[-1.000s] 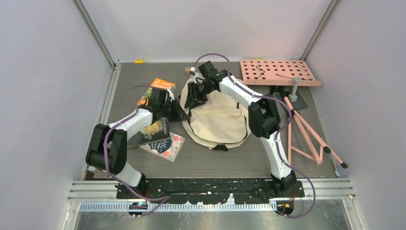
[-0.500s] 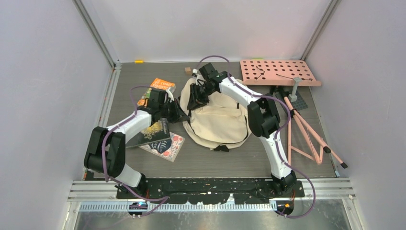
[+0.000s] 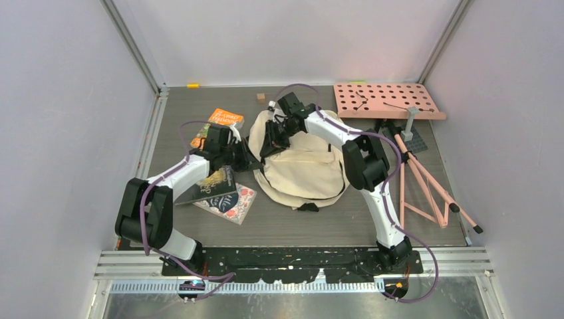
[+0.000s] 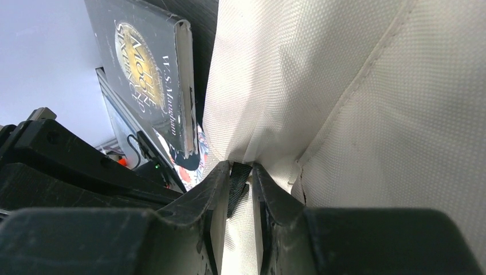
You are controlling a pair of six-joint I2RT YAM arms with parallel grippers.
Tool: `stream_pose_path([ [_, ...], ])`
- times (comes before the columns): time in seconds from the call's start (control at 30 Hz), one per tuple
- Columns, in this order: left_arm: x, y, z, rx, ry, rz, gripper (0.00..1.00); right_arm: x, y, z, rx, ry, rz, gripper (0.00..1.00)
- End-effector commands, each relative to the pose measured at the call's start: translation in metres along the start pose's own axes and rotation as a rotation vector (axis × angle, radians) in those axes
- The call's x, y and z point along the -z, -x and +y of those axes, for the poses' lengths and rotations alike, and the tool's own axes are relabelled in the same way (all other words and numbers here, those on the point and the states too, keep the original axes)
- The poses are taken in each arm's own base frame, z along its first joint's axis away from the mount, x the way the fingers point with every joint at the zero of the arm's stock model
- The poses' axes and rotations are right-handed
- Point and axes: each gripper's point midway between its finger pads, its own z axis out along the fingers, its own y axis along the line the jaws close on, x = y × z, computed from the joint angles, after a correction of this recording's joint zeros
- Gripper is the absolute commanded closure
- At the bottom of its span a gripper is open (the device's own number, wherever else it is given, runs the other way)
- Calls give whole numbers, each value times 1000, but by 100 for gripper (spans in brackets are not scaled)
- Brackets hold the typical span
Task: Pack the student bag
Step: Unzip the student bag at the center of the board.
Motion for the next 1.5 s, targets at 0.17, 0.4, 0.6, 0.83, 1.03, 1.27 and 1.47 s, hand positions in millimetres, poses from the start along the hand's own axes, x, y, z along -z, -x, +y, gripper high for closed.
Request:
stream_pose_path([
  [0.17,8,13,-23,-51,-83,-59,100,6,-6,30,16,112,20,70],
  [0.4,9,13,-23,-51,-79,-63,100,7,-5,30,25,102,4,91],
  [0.6,16,12,-17,-61,-30,-64,93,27,9,32,80,45,-90,99],
  [0.83,34,21,-16,-77,38,-131,64,56,12,41,147,18,-166,99],
  [1.03,28,35,-11,-37,105,-132,60,62,0,37,162,-4,-142,99],
  [1.27,5,48,-7,14,153,-63,56,66,-16,36,182,7,-113,99],
  [1.47,-7,47,3,23,208,6,51,67,-24,42,220,25,-93,99],
])
